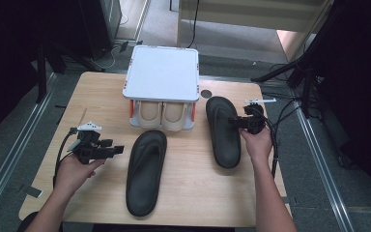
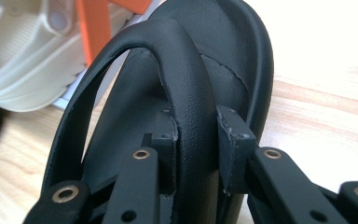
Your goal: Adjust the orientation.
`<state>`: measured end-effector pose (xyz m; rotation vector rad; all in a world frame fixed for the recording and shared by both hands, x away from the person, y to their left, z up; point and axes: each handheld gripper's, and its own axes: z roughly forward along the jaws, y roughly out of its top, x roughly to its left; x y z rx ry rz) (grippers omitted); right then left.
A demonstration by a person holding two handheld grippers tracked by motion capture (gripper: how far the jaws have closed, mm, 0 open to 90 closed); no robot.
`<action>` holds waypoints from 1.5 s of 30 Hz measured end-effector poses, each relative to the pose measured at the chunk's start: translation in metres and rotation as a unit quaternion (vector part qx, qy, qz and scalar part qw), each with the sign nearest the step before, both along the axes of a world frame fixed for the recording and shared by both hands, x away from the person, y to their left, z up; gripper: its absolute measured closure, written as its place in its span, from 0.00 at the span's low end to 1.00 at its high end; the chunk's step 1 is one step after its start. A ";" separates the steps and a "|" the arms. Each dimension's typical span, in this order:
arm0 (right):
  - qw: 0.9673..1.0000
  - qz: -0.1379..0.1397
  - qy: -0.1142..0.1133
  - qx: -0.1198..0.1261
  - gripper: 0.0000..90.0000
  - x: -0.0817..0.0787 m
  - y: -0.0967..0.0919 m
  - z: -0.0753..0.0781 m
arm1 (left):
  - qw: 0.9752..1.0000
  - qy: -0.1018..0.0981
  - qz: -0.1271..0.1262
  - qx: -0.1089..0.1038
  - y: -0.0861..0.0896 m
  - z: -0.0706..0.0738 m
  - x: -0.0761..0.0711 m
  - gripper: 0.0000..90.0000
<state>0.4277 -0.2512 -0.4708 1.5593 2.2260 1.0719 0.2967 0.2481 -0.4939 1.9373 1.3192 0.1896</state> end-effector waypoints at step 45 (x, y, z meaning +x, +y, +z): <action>0.994 0.098 0.045 -0.004 0.80 -0.103 0.080 -0.018 | 0.997 -0.002 -0.074 0.021 -0.024 -0.026 0.020 1.00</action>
